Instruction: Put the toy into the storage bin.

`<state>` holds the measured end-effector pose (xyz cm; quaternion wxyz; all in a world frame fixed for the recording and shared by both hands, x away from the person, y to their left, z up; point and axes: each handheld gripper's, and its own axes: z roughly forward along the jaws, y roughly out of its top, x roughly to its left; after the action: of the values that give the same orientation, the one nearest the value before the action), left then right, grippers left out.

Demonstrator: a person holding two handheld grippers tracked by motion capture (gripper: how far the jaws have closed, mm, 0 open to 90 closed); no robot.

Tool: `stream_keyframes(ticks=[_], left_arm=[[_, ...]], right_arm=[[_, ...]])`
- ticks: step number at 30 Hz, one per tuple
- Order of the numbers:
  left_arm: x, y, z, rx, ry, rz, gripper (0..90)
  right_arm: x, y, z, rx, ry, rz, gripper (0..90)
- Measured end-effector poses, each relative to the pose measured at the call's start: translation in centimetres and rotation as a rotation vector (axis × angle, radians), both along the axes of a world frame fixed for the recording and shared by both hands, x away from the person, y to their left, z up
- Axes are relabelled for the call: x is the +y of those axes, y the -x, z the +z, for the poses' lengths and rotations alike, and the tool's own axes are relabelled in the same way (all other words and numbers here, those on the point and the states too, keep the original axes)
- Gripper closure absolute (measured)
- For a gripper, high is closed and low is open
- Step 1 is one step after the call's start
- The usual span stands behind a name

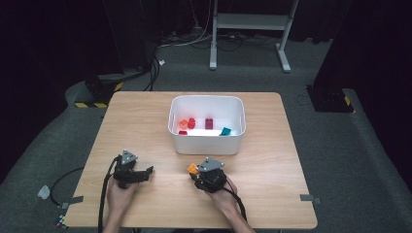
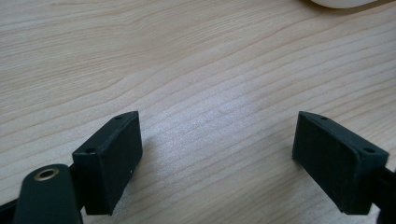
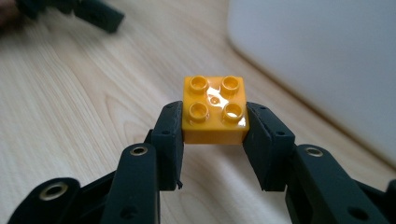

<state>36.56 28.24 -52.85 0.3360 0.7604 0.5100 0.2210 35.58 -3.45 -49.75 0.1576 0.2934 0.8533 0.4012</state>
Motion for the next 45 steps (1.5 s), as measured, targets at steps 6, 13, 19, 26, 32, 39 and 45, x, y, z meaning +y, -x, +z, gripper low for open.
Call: stream_keyframes(ticks=[6,13,19,26,32,39,45], left_arm=[[0.0,0.0,0.0,0.000,0.001,0.000,16.0],[0.0,0.0,0.0,0.001,0.001,0.001,16.0],[0.0,0.0,0.0,0.001,0.001,0.000,16.0],[0.0,0.0,0.0,0.000,0.001,0.000,16.0],[0.0,0.0,0.0,0.000,0.001,0.000,16.0],[0.0,0.0,0.0,0.000,0.001,0.000,16.0],[0.0,0.0,0.0,0.000,0.001,0.000,16.0]], right_arm=[[-1.3,-0.1,4.6,-0.032,-0.057,0.020,59.0],[-3.1,-1.4,11.2,-0.069,-0.130,0.017,59.0],[-4.4,-4.9,14.8,-0.036,-0.164,-0.047,59.1],[-4.7,-9.0,15.0,0.024,-0.131,-0.139,58.7],[-4.7,-11.2,14.0,0.048,-0.123,-0.195,53.0],[-5.2,-11.4,13.7,0.057,-0.121,-0.212,44.6],[-6.4,-9.8,14.0,0.032,-0.167,-0.194,41.6]])
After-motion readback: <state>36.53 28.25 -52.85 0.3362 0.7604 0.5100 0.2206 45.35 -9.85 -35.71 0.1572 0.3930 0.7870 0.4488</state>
